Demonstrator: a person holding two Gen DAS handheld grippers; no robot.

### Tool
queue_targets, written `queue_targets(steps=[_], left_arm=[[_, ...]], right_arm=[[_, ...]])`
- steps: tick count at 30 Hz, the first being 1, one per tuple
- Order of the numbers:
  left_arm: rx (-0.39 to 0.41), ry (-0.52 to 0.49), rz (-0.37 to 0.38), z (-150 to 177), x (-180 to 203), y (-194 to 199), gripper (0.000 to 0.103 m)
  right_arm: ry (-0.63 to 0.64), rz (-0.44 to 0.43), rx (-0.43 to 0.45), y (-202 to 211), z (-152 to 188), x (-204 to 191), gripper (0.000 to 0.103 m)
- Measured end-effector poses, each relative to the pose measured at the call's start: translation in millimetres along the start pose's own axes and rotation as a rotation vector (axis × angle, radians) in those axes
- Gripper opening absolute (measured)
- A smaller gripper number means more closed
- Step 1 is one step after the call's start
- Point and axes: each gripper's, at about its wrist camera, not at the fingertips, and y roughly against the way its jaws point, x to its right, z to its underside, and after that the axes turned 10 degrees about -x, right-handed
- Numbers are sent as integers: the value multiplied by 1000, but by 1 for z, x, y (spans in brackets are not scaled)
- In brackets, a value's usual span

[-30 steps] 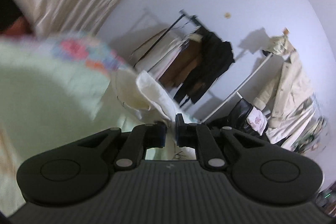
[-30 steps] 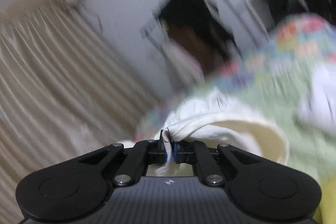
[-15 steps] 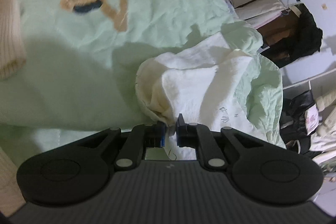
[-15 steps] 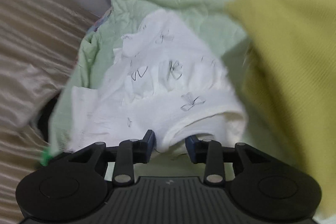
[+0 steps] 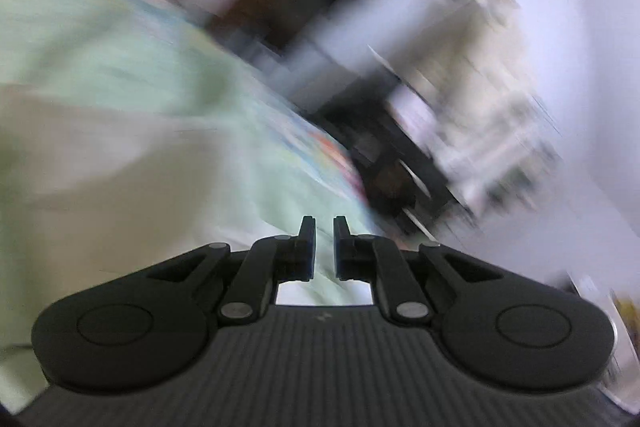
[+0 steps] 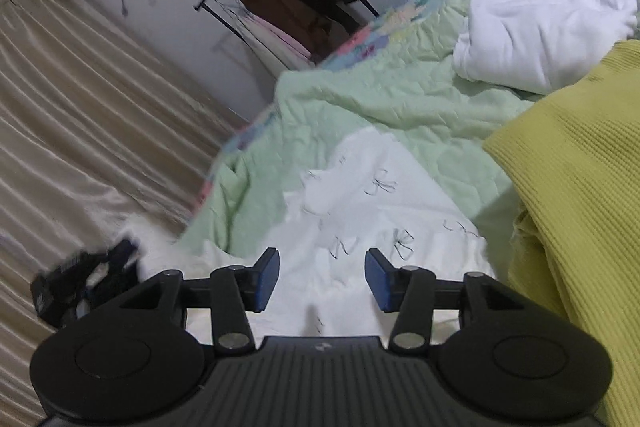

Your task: Fold large clothes

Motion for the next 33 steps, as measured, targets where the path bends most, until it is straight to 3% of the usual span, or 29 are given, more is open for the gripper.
queue_targets(steps=[4,6,8,11,13,15,17,18,21,24,29,33], left_arm=[[-289,-174,17,32,65,-105,9],[-336,-200,-10,50,68,-121,9],[-289,-162,-29,51,54,-105,12],[-126,-59,-107,41,24,-48,33],[21,8,-253,30,1,-4,59],[118,47,-427,26,-13,23,74],[171,106,-600,20,-40,48,79],[152,177,-643,17,-64,57,79],[127,299,-602,18,-103,61,79],[99,322,-573,22,-117,52,79],[-21,218,-542,33,-110,23,81],[-74,177,-537,44,-110,16,83]], right_arm=[[-31,-50,29,2,-3,11,53],[-72,-72,35,2,-4,22,54],[-102,-103,17,-2,-5,32,54],[-122,-137,-13,-15,-13,39,55],[-99,-141,-35,-25,-21,32,55],[-58,-152,-67,-39,-28,18,55],[-20,-166,-112,-56,-35,-4,55],[9,-169,-146,-68,-39,-18,55],[90,-137,-245,-107,-51,-62,55],[135,-73,-330,-155,-64,-101,55],[177,62,-412,-243,-90,-140,55],[133,104,-510,-302,-100,-140,55]])
